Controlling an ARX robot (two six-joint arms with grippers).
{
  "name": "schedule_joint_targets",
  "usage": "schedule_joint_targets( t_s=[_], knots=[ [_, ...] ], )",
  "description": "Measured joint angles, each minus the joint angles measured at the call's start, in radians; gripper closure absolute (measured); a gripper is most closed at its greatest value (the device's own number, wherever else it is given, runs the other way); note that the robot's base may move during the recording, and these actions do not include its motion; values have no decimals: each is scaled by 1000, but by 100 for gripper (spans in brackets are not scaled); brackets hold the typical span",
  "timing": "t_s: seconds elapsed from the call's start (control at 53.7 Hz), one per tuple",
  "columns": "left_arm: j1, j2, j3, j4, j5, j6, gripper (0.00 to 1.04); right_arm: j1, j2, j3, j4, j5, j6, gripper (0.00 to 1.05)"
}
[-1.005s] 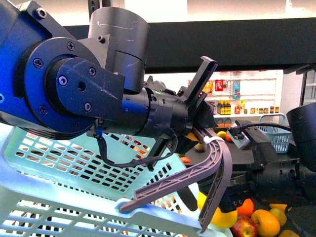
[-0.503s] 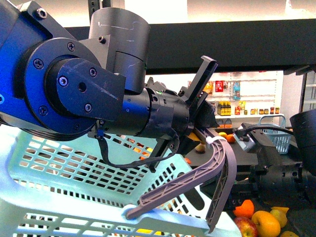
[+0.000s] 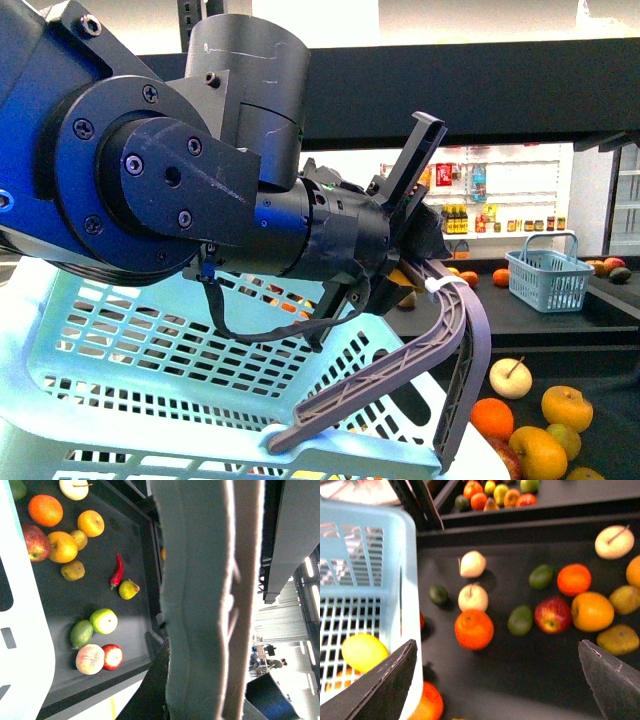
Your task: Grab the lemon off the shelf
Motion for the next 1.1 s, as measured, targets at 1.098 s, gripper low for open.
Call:
schedule_joint_targets(
  t_s=[1.098],
  knots=[
    [0,0,0,0,3,-2,97,323,705,259,-3,174,-313,8]
  ],
)
